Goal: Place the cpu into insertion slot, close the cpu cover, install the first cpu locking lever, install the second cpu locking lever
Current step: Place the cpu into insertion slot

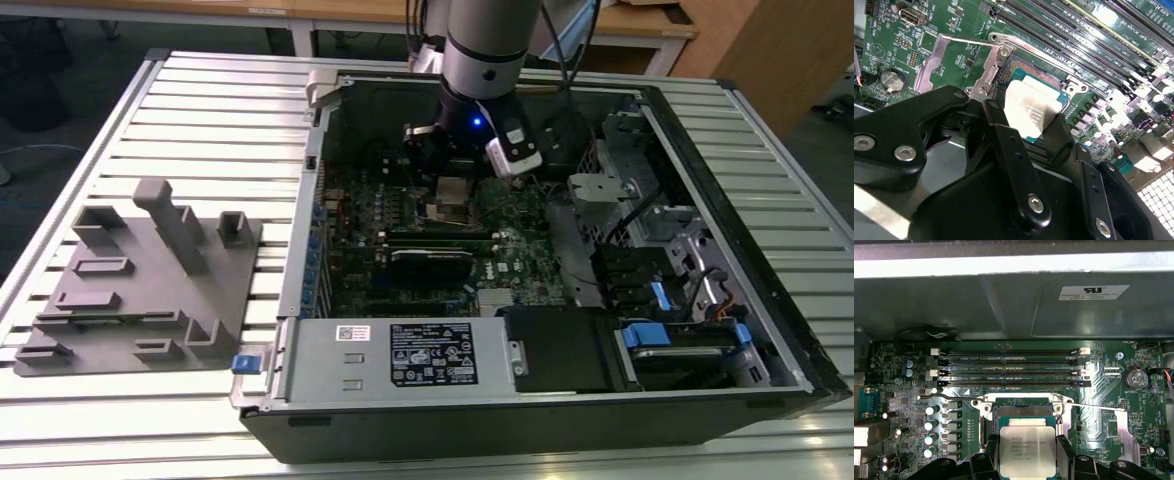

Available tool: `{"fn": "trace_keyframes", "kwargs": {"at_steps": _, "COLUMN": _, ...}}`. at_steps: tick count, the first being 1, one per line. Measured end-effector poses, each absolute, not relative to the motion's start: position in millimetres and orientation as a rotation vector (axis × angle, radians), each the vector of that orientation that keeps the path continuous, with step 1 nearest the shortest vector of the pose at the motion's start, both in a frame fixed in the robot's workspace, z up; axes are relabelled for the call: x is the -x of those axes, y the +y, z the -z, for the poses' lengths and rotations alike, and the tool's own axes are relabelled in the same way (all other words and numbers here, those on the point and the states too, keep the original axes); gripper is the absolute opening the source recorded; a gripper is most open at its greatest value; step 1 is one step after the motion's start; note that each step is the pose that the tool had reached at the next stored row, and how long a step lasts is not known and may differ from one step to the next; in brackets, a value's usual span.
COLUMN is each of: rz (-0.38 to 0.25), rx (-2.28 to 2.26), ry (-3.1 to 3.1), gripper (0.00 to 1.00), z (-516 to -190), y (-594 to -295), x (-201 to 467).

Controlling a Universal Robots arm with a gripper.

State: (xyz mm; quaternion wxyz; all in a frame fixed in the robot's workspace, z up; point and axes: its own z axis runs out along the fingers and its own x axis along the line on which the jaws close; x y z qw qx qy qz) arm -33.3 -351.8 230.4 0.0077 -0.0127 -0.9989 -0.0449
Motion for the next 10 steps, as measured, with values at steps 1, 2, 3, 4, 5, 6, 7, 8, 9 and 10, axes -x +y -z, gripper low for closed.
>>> {"fn": "trace_keyframes", "kwargs": {"at_steps": 1, "rz": 0.14, "rx": 0.04, "ry": -3.123, "gripper": 0.54, "z": -230.4, "y": -351.8, "x": 33.2}}
{"fn": "trace_keyframes", "kwargs": {"at_steps": 2, "rz": 0.14, "rx": 0.04, "ry": -3.123, "gripper": 0.54, "z": -230.3, "y": -351.8, "x": 33.3}}
{"fn": "trace_keyframes", "kwargs": {"at_steps": 3, "rz": 0.141, "rx": 0.045, "ry": -3.123, "gripper": 0.54, "z": -230.3, "y": -351.7, "x": 33.2}}
{"fn": "trace_keyframes", "kwargs": {"at_steps": 4, "rz": 0.141, "rx": 0.056, "ry": -3.123, "gripper": 0.54, "z": -230.3, "y": -351.7, "x": 33.2}}
{"fn": "trace_keyframes", "kwargs": {"at_steps": 5, "rz": 0.141, "rx": 0.07, "ry": -3.123, "gripper": 0.54, "z": -230.2, "y": -351.7, "x": 33.2}}
{"fn": "trace_keyframes", "kwargs": {"at_steps": 6, "rz": 0.141, "rx": 0.09, "ry": -3.123, "gripper": 0.54, "z": -230.2, "y": -351.7, "x": 33.2}}
{"fn": "trace_keyframes", "kwargs": {"at_steps": 7, "rz": 0.141, "rx": 0.116, "ry": -3.123, "gripper": 0.54, "z": -230.2, "y": -351.7, "x": 33.3}}
{"fn": "trace_keyframes", "kwargs": {"at_steps": 8, "rz": 0.141, "rx": 0.146, "ry": -3.123, "gripper": 0.54, "z": -230.1, "y": -351.7, "x": 33.3}}
{"fn": "trace_keyframes", "kwargs": {"at_steps": 9, "rz": 0.141, "rx": 0.174, "ry": -3.122, "gripper": 0.54, "z": -230.0, "y": -351.7, "x": 33.2}}
{"fn": "trace_keyframes", "kwargs": {"at_steps": 10, "rz": 0.141, "rx": 0.202, "ry": -3.121, "gripper": 0.54, "z": -229.9, "y": -351.7, "x": 33.3}}
